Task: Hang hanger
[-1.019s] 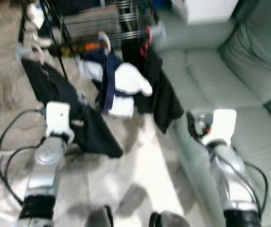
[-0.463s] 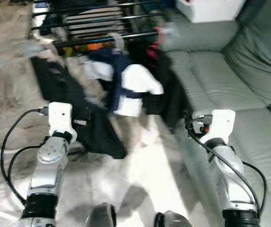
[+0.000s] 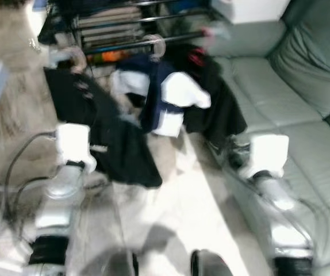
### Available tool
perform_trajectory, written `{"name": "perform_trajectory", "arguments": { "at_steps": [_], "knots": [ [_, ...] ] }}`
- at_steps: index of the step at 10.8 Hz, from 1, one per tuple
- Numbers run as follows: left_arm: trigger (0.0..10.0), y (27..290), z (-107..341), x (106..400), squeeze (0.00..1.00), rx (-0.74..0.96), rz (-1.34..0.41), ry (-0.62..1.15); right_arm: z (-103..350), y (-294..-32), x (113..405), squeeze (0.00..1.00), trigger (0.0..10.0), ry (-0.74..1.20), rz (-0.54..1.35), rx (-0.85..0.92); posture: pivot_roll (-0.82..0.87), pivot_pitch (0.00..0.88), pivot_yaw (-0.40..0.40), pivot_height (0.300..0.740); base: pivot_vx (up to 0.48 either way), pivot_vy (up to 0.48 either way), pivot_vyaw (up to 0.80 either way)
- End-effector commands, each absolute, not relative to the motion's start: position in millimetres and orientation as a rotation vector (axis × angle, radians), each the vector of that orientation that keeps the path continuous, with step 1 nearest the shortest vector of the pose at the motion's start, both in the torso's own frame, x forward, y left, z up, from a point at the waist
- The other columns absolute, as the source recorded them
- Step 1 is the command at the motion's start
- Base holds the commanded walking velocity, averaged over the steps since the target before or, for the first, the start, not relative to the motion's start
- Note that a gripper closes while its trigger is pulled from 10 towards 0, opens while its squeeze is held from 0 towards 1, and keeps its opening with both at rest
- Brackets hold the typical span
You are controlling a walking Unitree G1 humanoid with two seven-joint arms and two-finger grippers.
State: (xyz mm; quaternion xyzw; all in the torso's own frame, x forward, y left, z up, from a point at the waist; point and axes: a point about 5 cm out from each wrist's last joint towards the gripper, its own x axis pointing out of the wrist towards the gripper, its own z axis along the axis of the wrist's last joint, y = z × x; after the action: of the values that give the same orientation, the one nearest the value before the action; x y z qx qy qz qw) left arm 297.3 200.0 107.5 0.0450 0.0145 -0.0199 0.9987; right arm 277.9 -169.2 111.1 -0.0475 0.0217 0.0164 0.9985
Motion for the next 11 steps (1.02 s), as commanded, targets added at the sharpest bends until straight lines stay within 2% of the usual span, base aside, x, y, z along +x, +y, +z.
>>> {"name": "perform_trajectory", "arguments": {
  "at_steps": [1, 8, 11],
  "knots": [
    [10.0, 196.7, 107.9, 297.7, 0.00, 0.088, -0.042, 0.026, 107.6, -174.2, 277.0, 0.00, 10.0, 0.055, 0.011, -0.114, -0.07, 0.136, 0.024, 0.740, 0.000, 0.480, 0.00],
    [10.0, 196.5, 109.5, 296.6, 0.00, 0.093, -0.051, 0.006, 105.4, -176.9, 277.8, 0.00, 10.0, 0.062, -0.007, -0.176, -0.06, 0.134, 0.015, 0.740, 0.000, 0.476, 0.00],
    [10.0, 196.3, 110.2, 294.7, 0.00, 0.098, -0.059, -0.004, 106.3, -176.1, 276.4, 0.00, 10.0, 0.048, 0.008, -0.189, -0.06, 0.130, 0.015, 0.740, 0.000, 0.000, 0.16]
  ]
}}
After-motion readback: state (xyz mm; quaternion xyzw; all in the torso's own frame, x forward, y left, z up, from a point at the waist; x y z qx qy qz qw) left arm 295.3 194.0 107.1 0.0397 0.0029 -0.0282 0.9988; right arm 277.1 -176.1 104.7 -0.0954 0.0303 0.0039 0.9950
